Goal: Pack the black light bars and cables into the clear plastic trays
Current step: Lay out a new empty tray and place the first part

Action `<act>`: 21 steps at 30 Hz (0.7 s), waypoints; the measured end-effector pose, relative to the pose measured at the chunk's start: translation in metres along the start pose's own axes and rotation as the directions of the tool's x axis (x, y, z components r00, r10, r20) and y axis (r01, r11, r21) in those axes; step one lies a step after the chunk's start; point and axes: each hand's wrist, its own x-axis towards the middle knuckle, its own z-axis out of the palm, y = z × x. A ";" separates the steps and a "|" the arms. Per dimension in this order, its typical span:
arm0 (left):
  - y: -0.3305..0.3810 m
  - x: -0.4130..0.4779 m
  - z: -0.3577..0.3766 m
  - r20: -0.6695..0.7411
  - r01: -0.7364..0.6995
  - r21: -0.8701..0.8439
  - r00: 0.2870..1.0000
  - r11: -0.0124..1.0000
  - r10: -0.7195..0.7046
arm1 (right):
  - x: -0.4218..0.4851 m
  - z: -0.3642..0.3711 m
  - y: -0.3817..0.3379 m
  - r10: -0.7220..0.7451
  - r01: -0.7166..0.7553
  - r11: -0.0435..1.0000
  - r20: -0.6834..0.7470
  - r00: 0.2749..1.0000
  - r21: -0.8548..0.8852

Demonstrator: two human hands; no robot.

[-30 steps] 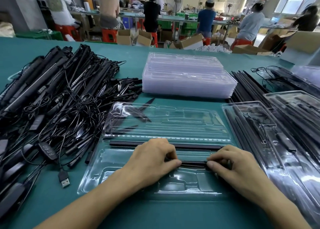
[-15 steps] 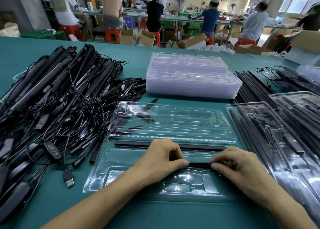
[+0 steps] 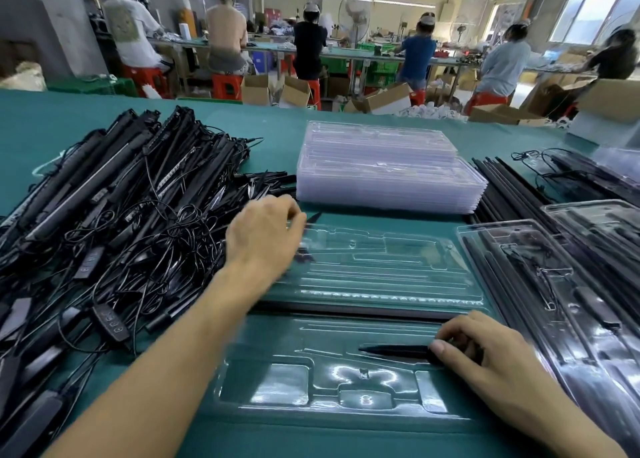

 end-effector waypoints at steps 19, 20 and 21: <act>-0.098 0.064 0.021 -0.059 0.342 0.510 0.929 0.789 -0.364 | 0.004 -0.003 -0.006 0.025 -0.023 0.999 0.059 0.998 -0.026; -0.096 0.064 0.021 -0.072 0.337 0.503 0.934 0.796 -0.350 | 0.005 -0.003 -0.005 0.026 -0.025 0.999 0.060 0.998 -0.024; -0.094 0.064 0.020 -0.089 0.334 0.492 0.938 0.804 -0.336 | 0.005 -0.003 -0.006 0.031 -0.029 0.999 0.063 0.998 -0.026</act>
